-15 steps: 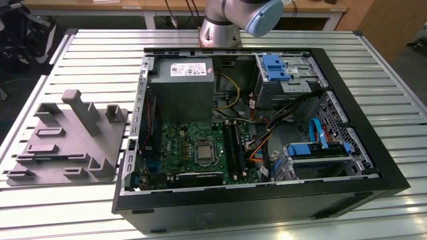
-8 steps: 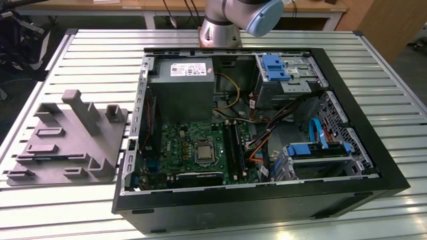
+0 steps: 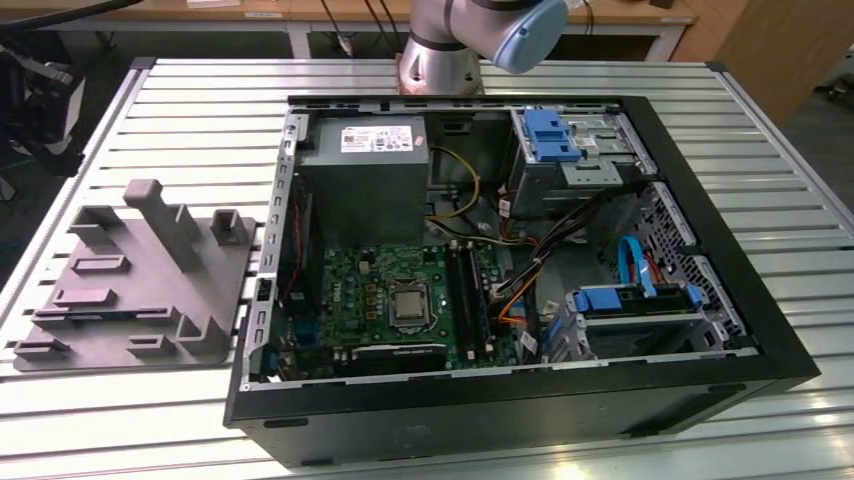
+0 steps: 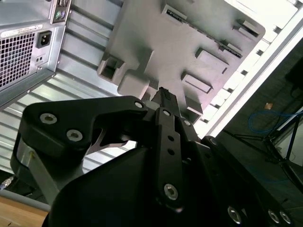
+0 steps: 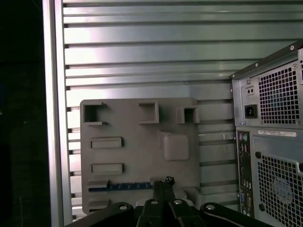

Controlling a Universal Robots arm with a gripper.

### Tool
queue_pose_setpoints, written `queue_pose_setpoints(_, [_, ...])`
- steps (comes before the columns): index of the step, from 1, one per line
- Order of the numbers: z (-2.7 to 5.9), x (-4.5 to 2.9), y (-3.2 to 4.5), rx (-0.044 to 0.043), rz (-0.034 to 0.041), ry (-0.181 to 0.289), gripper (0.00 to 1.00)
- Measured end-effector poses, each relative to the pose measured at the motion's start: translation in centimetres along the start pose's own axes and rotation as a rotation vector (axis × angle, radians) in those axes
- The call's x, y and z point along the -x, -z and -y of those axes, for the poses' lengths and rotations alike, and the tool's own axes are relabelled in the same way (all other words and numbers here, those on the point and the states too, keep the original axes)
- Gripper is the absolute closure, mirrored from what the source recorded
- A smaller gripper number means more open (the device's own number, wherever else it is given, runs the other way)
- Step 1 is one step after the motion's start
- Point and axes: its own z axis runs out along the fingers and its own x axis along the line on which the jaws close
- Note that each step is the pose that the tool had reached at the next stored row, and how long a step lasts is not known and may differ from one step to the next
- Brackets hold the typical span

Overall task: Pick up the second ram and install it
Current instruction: 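Reach for the second ram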

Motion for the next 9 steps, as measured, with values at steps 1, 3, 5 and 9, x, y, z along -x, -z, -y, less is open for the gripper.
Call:
queue_pose_setpoints(1, [0.15,-0.16,-0.06,0.0000,0.0000,0.000,0.90])
queue_pose_setpoints(3, [0.45,-0.47,-0.19,0.0000,-0.0001,0.000,0.90])
queue_pose_setpoints(5, [0.76,-0.75,-0.35,0.0000,0.0000,0.000,0.90])
queue_pose_setpoints(9, [1.35,-1.26,-0.67,0.0000,-0.0001,0.000,0.90])
